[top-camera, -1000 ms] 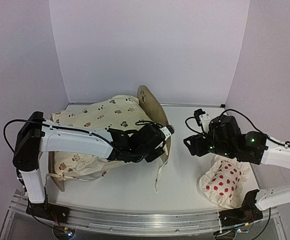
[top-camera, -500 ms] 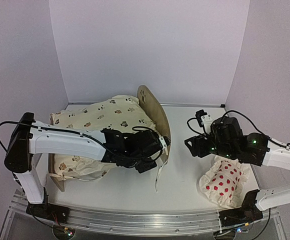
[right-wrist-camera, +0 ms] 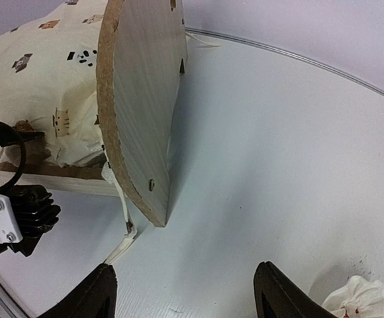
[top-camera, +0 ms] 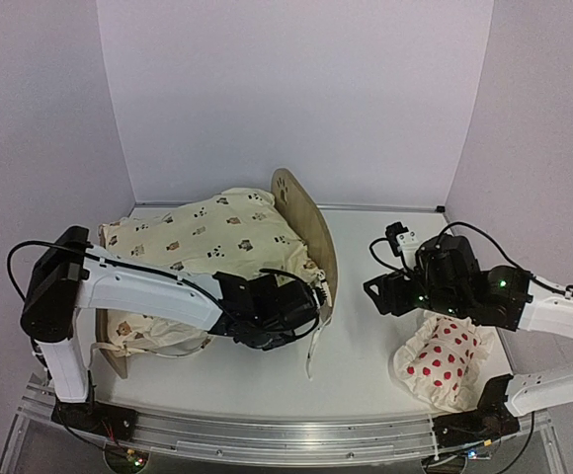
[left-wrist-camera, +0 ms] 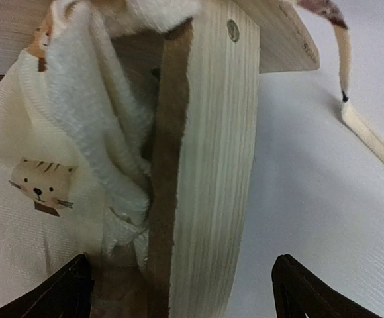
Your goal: Set up the pet bed
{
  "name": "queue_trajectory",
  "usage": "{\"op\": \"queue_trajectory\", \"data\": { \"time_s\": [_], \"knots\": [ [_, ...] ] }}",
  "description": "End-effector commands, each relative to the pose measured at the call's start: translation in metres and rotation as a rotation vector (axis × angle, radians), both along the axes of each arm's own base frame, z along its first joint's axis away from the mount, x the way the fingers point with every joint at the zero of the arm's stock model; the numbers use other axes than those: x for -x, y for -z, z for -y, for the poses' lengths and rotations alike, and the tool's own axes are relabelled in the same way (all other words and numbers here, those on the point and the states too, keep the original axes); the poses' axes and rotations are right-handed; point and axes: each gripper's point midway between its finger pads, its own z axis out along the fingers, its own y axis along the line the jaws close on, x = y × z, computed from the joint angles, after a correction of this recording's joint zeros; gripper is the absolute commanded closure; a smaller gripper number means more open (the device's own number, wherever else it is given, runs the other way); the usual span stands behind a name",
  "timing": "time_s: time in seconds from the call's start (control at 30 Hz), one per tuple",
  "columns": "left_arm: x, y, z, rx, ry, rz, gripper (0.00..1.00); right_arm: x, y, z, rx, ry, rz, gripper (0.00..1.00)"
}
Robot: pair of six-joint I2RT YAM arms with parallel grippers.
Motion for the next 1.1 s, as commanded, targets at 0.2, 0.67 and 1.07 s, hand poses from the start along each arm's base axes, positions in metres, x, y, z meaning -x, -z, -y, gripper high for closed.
{"op": "queue_trajectory", "data": {
  "time_s": [0.2,0.67,1.07],
  "knots": [
    [-0.016,0.014,-0.013,-0.107,-0.046,0.180,0.06,0.002,0.000,-0.003,-0.021,-0.008,-0.003,0.27],
    [-0.024,0.028,-0.021,-0.227,-0.004,0.331,0.26,0.005,0.005,-0.003,-0.025,-0.012,-0.019,0.26],
    [-0.027,-0.006,0.000,-0.145,-0.002,0.322,0.61,0.010,0.013,-0.004,-0.043,-0.023,-0.051,0.26]
  ]
}}
